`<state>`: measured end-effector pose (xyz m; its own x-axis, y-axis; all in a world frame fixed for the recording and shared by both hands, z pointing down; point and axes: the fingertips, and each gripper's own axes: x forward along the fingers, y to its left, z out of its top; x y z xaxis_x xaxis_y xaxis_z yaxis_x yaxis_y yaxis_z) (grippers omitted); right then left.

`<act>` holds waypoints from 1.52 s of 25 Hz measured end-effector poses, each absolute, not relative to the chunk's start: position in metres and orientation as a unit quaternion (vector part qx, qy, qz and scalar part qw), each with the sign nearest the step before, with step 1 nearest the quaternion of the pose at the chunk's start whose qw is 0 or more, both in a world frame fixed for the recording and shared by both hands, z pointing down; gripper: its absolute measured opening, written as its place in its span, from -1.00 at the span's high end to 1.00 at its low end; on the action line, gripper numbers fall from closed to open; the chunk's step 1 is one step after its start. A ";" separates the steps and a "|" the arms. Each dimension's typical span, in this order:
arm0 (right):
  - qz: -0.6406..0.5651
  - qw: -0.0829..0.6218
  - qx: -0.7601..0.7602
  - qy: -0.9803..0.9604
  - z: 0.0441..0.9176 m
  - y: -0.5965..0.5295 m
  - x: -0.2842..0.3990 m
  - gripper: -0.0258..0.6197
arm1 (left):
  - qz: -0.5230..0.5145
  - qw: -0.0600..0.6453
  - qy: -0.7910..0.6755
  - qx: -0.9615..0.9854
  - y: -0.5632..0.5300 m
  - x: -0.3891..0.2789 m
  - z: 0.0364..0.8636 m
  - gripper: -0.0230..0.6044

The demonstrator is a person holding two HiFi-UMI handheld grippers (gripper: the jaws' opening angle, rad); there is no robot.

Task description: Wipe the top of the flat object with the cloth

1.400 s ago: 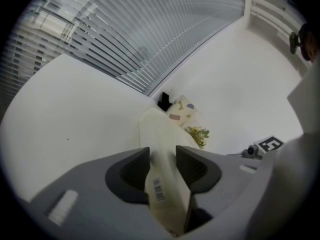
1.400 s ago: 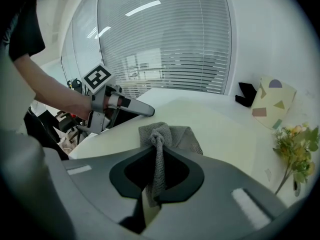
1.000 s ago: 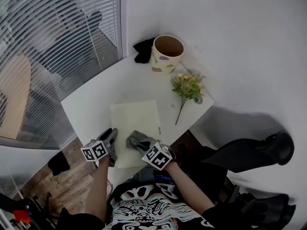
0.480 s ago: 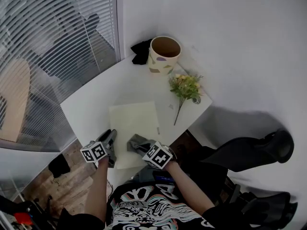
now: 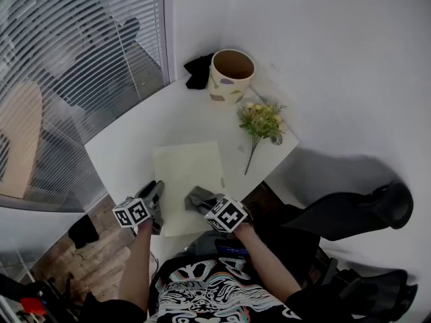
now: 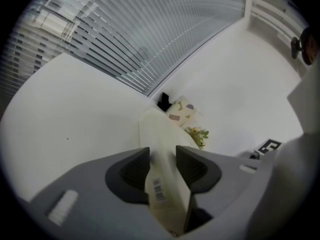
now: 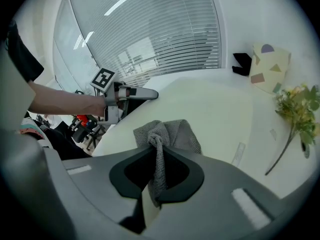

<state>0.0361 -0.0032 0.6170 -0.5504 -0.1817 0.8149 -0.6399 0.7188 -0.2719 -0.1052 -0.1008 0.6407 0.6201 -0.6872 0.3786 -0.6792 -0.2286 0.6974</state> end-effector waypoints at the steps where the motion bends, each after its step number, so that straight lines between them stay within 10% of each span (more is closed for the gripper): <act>1: 0.283 0.405 0.255 -0.831 0.617 -0.007 0.041 0.87 | -0.004 0.443 -0.436 0.784 -0.101 -0.105 0.641 0.27; 38: 0.299 0.375 0.339 -0.809 0.617 -0.096 0.077 0.87 | -0.006 0.446 -0.434 0.783 -0.099 -0.104 0.638 0.27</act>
